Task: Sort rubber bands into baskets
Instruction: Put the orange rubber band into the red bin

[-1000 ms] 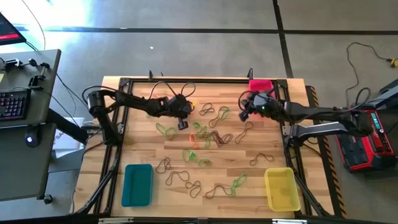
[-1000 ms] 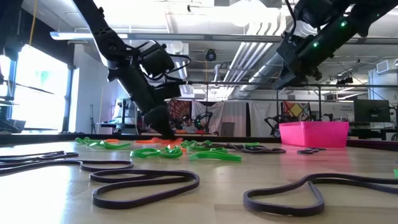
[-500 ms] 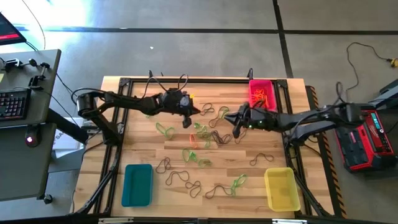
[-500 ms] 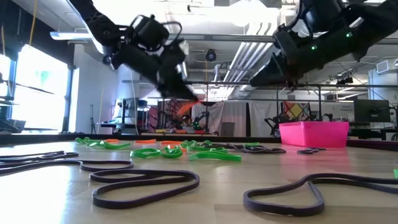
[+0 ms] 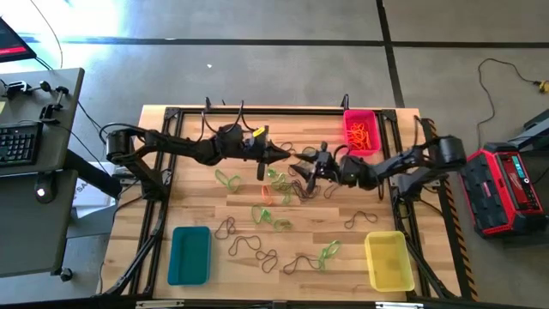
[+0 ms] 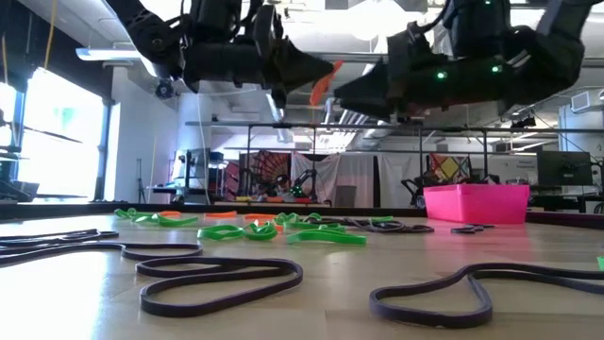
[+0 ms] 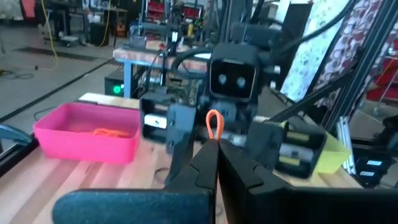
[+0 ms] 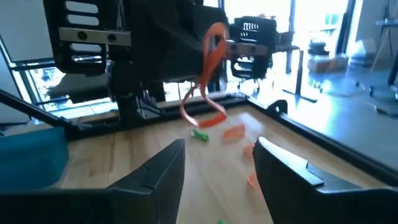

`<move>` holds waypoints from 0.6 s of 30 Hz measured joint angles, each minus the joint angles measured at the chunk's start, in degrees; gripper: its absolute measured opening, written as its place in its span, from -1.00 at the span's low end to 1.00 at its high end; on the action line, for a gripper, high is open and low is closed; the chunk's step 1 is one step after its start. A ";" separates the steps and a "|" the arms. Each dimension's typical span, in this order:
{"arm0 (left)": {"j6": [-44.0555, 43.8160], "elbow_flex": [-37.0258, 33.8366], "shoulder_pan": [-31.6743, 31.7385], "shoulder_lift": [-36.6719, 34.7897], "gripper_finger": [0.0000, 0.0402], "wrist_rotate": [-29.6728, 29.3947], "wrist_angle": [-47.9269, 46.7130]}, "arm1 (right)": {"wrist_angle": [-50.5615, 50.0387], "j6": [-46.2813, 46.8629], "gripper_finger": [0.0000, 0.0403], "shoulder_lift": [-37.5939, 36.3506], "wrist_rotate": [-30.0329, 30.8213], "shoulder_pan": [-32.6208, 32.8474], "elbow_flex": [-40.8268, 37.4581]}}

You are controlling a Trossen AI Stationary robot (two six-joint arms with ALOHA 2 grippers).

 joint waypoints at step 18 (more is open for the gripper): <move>-0.02 0.00 -0.41 0.00 -1.00 -0.26 0.98 | 1.56 -4.08 -0.53 6.77 5.31 3.45 9.46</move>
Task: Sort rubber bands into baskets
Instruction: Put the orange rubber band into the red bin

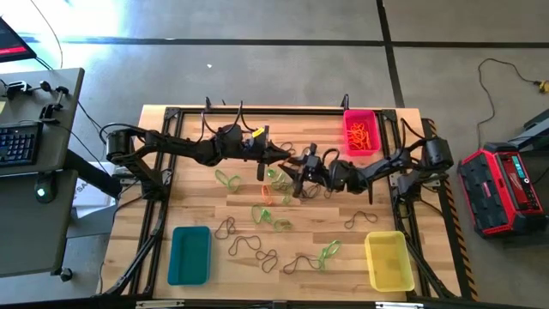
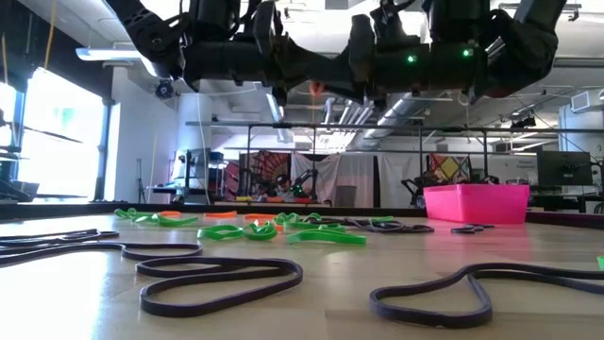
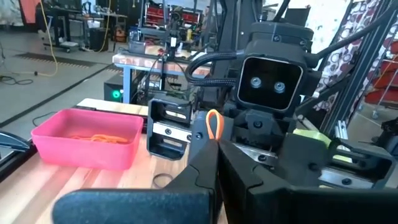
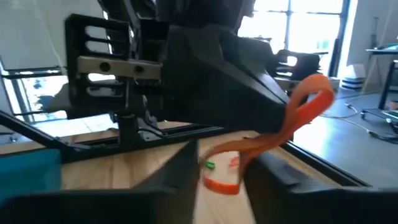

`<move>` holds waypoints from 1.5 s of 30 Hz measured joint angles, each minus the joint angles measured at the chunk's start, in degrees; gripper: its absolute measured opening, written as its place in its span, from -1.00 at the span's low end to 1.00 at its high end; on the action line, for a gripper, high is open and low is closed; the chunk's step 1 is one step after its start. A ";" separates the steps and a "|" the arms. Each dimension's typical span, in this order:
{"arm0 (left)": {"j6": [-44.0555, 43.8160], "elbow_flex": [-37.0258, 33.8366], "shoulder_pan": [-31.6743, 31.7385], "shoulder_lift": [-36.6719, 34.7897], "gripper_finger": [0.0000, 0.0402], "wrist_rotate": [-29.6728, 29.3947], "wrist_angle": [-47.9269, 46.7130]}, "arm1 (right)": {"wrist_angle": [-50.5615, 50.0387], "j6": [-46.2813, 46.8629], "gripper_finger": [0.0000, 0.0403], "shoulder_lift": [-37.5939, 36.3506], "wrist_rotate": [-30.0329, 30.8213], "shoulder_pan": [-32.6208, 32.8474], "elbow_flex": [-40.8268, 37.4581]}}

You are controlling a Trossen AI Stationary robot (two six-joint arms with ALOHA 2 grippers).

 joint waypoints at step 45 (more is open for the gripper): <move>15.03 0.00 10.81 -15.82 -0.29 -10.82 -43.74 | -95.27 23.11 -1.00 -34.41 11.32 -30.88 -0.07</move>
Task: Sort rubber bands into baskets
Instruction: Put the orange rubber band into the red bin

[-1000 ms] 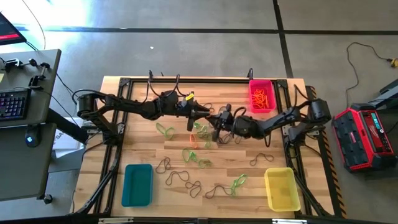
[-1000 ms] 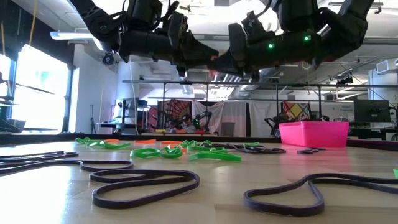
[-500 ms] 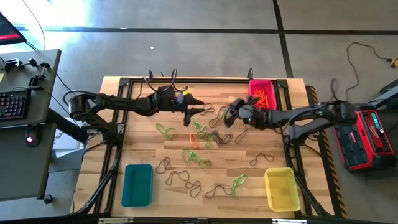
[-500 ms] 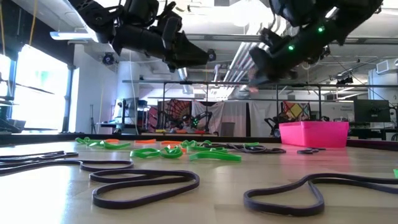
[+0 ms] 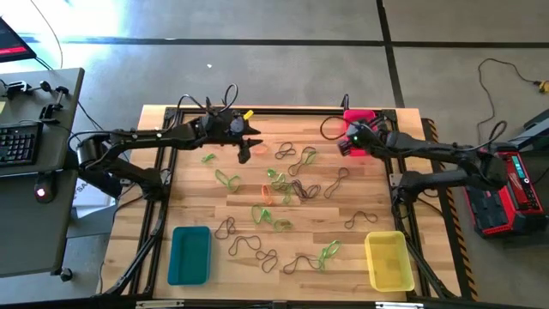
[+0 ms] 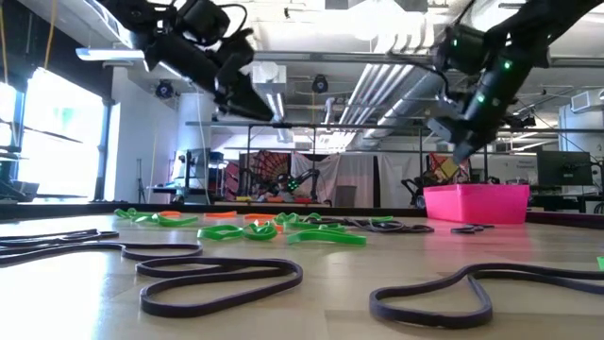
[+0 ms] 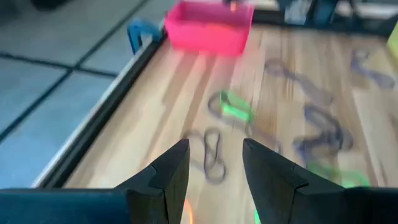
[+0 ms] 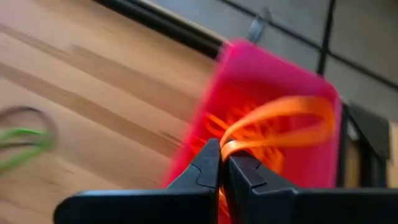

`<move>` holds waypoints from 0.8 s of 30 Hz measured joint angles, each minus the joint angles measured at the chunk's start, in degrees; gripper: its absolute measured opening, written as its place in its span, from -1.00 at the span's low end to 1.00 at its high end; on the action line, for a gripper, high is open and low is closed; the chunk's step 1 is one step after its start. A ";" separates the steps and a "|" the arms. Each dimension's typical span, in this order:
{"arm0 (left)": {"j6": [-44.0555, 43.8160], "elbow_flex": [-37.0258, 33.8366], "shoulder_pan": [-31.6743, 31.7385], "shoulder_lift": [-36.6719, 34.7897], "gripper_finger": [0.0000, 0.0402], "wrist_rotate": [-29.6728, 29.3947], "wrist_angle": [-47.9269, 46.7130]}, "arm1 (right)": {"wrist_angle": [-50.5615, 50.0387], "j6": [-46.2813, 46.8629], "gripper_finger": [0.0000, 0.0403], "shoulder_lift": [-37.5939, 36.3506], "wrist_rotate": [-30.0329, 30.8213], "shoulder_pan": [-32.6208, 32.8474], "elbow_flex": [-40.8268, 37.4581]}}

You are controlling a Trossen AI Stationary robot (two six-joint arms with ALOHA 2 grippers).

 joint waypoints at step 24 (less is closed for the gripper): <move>1.08 4.57 2.63 0.31 -0.29 -7.51 -16.17 | -2.62 -5.18 -0.39 9.03 -6.30 -17.29 0.52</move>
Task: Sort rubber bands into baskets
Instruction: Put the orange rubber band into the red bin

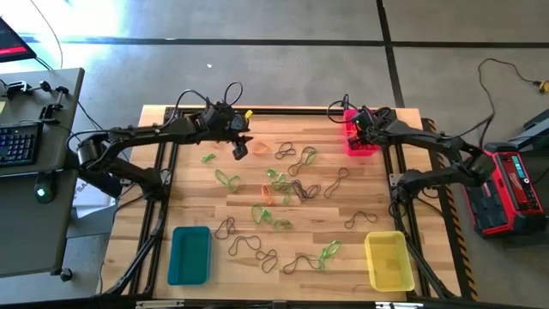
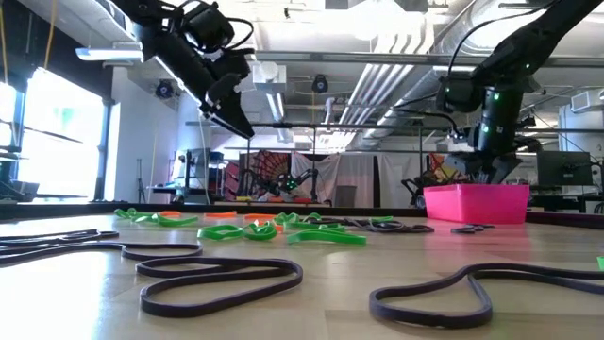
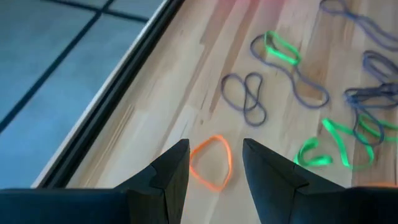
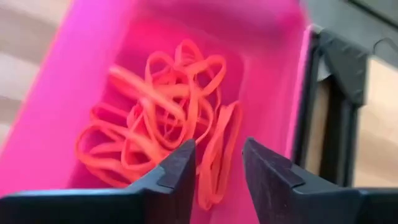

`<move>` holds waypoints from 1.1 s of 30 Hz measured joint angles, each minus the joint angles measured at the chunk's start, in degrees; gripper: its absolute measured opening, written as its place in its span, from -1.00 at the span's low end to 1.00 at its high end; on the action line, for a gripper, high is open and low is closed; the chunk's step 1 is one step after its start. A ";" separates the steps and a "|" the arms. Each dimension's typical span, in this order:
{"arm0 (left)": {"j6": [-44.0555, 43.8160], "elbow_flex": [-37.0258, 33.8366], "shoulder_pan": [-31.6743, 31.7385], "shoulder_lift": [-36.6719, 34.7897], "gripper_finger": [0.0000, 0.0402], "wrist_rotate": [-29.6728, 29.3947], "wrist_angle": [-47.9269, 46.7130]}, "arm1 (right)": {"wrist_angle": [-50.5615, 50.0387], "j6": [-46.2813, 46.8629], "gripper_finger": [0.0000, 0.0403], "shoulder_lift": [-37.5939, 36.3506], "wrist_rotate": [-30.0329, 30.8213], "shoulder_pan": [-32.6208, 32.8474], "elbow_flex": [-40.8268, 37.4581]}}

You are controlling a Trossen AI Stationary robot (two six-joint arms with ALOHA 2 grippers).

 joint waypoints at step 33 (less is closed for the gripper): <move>3.35 10.88 1.64 15.70 -0.51 -7.16 -15.26 | 44.83 2.76 -0.96 -7.72 -9.70 32.97 -11.73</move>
